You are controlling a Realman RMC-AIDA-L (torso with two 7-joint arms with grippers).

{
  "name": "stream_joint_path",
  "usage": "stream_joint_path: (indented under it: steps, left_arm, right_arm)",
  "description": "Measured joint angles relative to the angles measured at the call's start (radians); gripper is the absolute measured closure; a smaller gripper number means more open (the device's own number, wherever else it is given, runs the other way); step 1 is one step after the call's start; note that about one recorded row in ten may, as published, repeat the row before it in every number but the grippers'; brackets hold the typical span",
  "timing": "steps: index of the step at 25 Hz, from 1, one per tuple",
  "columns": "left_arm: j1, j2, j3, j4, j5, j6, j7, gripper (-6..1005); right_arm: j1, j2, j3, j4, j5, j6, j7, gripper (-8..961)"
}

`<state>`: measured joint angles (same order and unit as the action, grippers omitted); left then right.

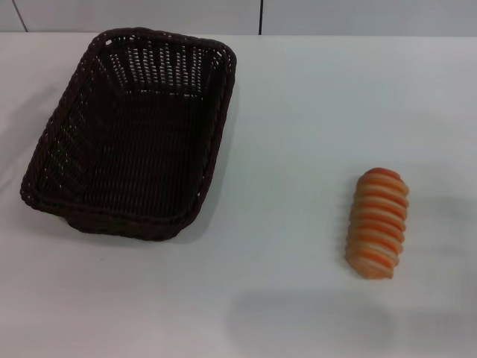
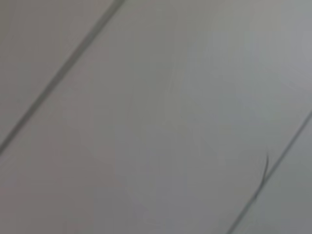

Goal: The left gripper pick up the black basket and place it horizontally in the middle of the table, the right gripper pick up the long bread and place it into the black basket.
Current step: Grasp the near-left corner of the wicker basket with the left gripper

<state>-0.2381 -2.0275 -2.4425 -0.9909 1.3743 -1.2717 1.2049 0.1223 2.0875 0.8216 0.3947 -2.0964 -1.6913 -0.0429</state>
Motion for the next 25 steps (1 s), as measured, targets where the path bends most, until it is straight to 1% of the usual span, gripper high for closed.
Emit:
stream_joint_path:
  steps: [3, 4, 5, 6, 7, 8, 9, 10, 11, 12, 14, 15, 16, 19, 20, 21, 25]
  left_arm:
    - [0.000, 0.000, 0.000, 0.000, 0.000, 0.000, 0.000, 432]
    - [-0.006, -0.006, 0.000, -0.089, 0.100, 0.004, -0.098, 432]
    - [-0.030, -0.023, 0.003, -0.285, 0.357, 0.010, -0.286, 433]
    - [-0.041, -0.026, 0.007, -0.335, 0.427, 0.012, -0.336, 433]
    - [-0.041, -0.026, 0.007, -0.335, 0.427, 0.012, -0.336, 433]
    - [-0.050, -0.028, 0.012, -0.372, 0.493, 0.013, -0.378, 433]
    - [-0.050, -0.028, 0.012, -0.372, 0.493, 0.013, -0.378, 433]
    - [-0.081, -0.027, 0.037, -0.441, 0.637, 0.007, -0.466, 434]
    - [-0.092, -0.027, 0.049, -0.460, 0.682, 0.004, -0.491, 434]
    - [-0.110, -0.027, 0.073, -0.491, 0.759, -0.003, -0.532, 434]
    - [-0.122, -0.027, 0.094, -0.512, 0.813, -0.010, -0.559, 434]
    - [-0.142, -0.027, 0.141, -0.538, 0.897, -0.032, -0.596, 435]
    - [-0.142, -0.027, 0.141, -0.538, 0.897, -0.032, -0.596, 435]
    - [-0.165, -0.029, 0.211, -0.573, 0.995, -0.062, -0.636, 435]
    - [-0.174, -0.030, 0.249, -0.586, 1.041, -0.074, -0.659, 436]
    - [-0.174, -0.030, 0.249, -0.586, 1.041, -0.074, -0.659, 436]
    - [-0.202, -0.030, 0.326, -0.592, 1.138, -0.103, -0.701, 436]
  right_arm:
    - [-0.001, 0.000, -0.002, 0.002, 0.001, -0.004, 0.000, 183]
    - [-0.001, 0.000, -0.002, 0.002, 0.001, -0.005, 0.000, 183]
    - [-0.001, 0.000, -0.003, 0.002, 0.002, -0.006, 0.000, 183]
    - [-0.001, 0.000, -0.003, 0.002, 0.002, -0.006, 0.000, 183]
    - [-0.002, 0.000, -0.004, 0.003, 0.002, -0.007, 0.000, 183]
    - [-0.002, 0.000, -0.004, 0.003, 0.002, -0.007, 0.000, 183]
    - [-0.002, 0.000, -0.005, 0.003, 0.002, -0.007, 0.000, 183]
    - [-0.002, 0.000, -0.005, 0.003, 0.002, -0.008, 0.000, 183]
    - [-0.002, 0.000, -0.005, 0.003, 0.002, -0.008, 0.000, 183]
    - [-0.002, 0.000, -0.005, 0.003, 0.002, -0.008, 0.000, 182]
    - [-0.003, 0.000, -0.005, 0.004, 0.001, -0.009, 0.000, 182]
    - [-0.003, 0.000, -0.006, 0.004, 0.001, -0.009, 0.000, 182]
    - [-0.003, 0.000, -0.006, 0.003, 0.001, -0.009, 0.000, 182]
    - [-0.003, 0.000, -0.006, 0.003, 0.002, -0.009, 0.000, 182]
    - [-0.003, 0.000, -0.006, 0.003, 0.002, -0.008, 0.000, 182]
    - [-0.003, 0.000, -0.006, 0.003, 0.002, -0.008, 0.000, 182]
    - [-0.003, 0.000, -0.006, 0.003, 0.003, -0.008, 0.000, 182]
